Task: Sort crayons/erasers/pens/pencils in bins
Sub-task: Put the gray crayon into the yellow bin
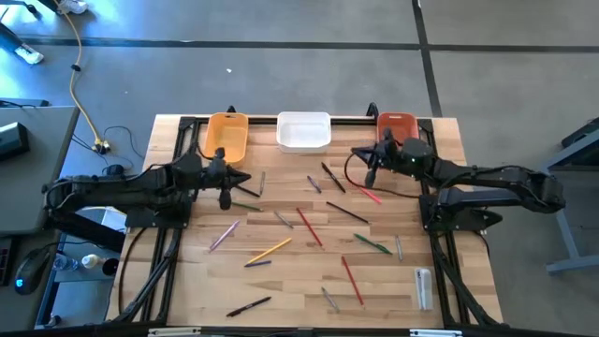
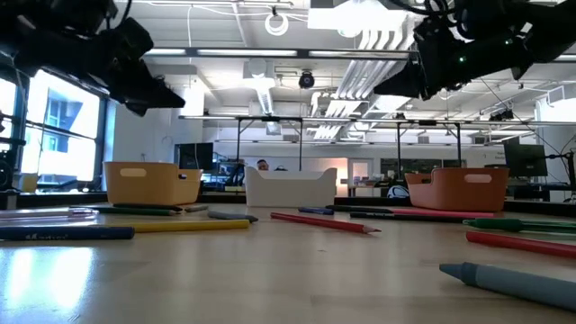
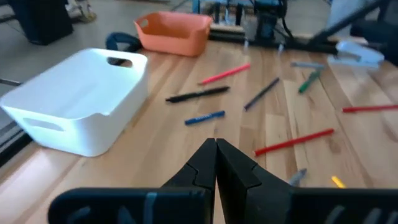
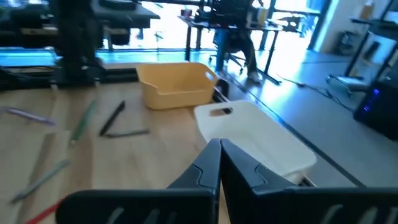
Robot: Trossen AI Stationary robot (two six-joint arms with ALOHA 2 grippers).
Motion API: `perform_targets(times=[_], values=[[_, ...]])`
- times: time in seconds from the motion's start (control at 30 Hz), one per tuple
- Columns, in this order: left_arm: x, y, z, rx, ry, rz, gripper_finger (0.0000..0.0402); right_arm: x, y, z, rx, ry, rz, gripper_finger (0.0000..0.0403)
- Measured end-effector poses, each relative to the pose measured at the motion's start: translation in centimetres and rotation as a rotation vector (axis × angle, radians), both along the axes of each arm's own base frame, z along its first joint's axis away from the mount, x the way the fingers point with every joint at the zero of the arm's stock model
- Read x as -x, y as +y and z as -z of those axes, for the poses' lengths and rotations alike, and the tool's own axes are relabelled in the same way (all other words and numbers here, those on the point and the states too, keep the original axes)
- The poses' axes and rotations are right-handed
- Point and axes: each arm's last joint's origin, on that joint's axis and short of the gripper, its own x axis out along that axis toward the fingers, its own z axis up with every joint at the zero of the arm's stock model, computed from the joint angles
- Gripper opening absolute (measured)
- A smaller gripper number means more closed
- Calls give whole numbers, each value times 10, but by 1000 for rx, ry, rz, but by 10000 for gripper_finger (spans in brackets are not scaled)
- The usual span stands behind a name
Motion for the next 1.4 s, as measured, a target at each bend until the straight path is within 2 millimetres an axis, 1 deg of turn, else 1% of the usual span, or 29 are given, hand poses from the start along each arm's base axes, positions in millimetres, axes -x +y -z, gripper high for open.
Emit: perform_targets(times=[0.17, 0.37, 0.63, 0.8, 1.0, 1.2, 1.3, 1.4], values=[[-20, -7, 1, 4, 86, 55, 0, -4, 8, -3, 43, -23, -52, 0], [-50, -20, 2, -74, 204, 193, 0, -6, 17, -2, 75, 6, -123, 0], [-96, -32, 3, -153, 321, 337, 0, -7, 18, -1, 56, 4, -120, 0], [-125, -37, 7, -146, 386, 454, 0, -6, 18, 0, 52, 11, -115, 0], [-149, -36, 19, -96, 550, 495, 2, -6, 18, 0, 30, 3, -111, 0], [-169, -35, 35, -100, 666, 514, 26, -6, 18, 0, 27, 2, -111, 0], [-180, -34, 37, -101, 705, 502, 46, -6, 18, 0, 23, 4, -110, 0], [-187, -33, 40, -101, 761, 510, 68, -6, 18, 0, 8, -1, -108, 0]])
